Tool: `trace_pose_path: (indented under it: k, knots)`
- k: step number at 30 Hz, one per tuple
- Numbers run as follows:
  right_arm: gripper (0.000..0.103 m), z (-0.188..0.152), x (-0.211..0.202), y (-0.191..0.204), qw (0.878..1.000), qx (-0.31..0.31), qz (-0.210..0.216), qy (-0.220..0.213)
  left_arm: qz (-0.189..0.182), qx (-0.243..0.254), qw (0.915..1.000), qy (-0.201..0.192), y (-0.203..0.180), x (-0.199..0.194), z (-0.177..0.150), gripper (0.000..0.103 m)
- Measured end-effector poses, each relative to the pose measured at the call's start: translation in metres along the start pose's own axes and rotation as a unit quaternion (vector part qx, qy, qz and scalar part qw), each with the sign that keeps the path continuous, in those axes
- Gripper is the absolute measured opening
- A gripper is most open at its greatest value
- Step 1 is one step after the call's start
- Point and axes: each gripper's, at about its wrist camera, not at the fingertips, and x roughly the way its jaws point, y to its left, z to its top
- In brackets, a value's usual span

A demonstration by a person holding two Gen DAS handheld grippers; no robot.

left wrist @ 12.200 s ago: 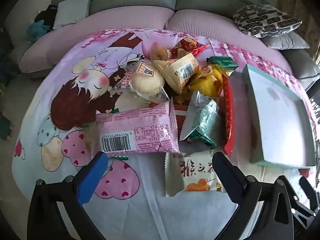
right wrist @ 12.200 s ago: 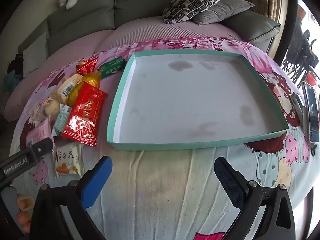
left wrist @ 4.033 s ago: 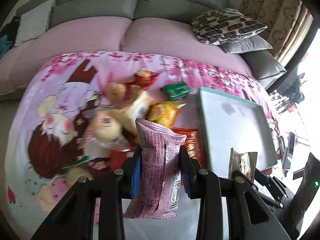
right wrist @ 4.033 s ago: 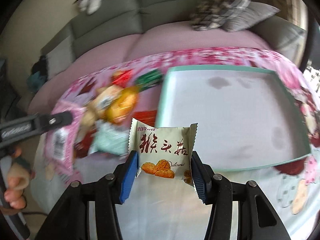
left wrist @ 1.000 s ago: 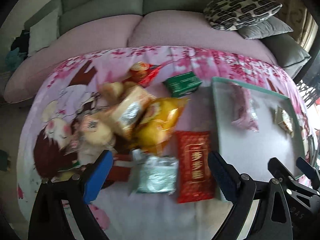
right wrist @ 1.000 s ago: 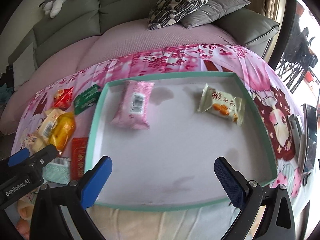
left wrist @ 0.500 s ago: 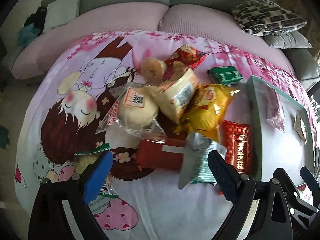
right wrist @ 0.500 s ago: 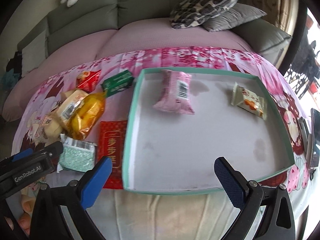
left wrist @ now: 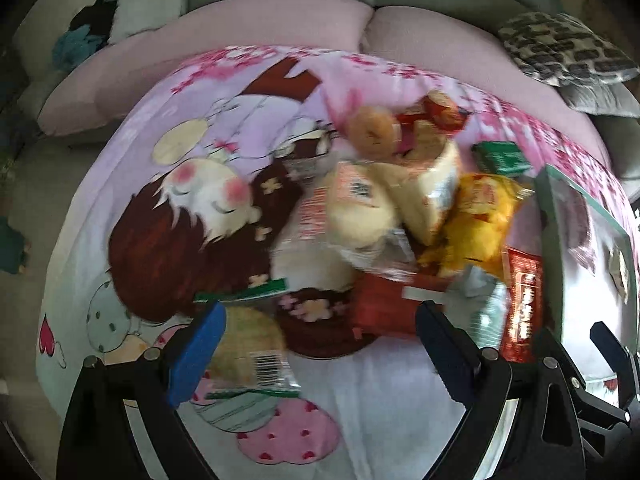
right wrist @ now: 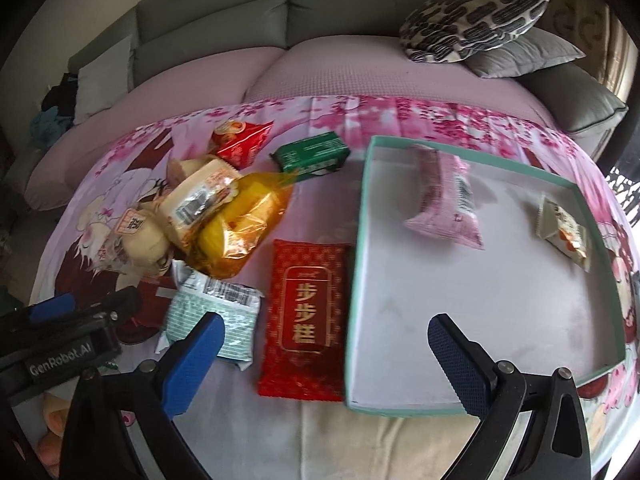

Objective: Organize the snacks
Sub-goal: 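Grasp the clear biscuit packet with green ends with the left tool while the right tool approaches the foil packet, then close the right tool on the green-white foil packet while the left holds the biscuit packet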

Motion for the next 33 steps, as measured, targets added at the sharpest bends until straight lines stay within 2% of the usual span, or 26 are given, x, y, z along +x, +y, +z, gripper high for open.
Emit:
trace_pose_path:
  k: [7, 15, 19, 21, 23, 28, 33]
  knots:
    - [0.103, -0.001, 0.007, 0.017, 1.000, -0.016, 0.008, -0.011, 0.003, -0.059, 0.9981, 0.014, 0.035, 0.008, -0.004, 0.096]
    - [0.103, -0.003, 0.013, 0.032, 0.999, -0.036, 0.025, -0.016, 0.009, -0.104, 0.9936, 0.043, 0.056, 0.021, -0.014, 0.095]
    - [0.103, -0.004, 0.009, 0.034, 0.998, -0.044, 0.028, -0.023, -0.013, -0.108, 0.9923, 0.060, 0.055, 0.027, -0.019, 0.086]
    - [0.103, -0.004, 0.008, 0.034, 0.998, -0.043, 0.034, -0.024, -0.022, -0.107, 0.9917, 0.067, 0.053, 0.030, -0.020, 0.070]
    - [0.102, -0.004, 0.008, 0.033, 0.998, -0.041, 0.034, -0.025, -0.015, -0.104, 0.9923, 0.066, 0.051, 0.031, -0.020, 0.054]
    - [0.101, -0.004, 0.008, 0.032, 0.998, -0.035, 0.038, -0.028, -0.020, -0.108, 0.9922, 0.059, 0.050, 0.029, -0.017, 0.051]
    - [0.093, -0.003, 0.004, 0.037, 0.997, -0.040, 0.053, -0.041, -0.028, -0.105, 0.9929, 0.048, 0.049, 0.021, -0.015, 0.051]
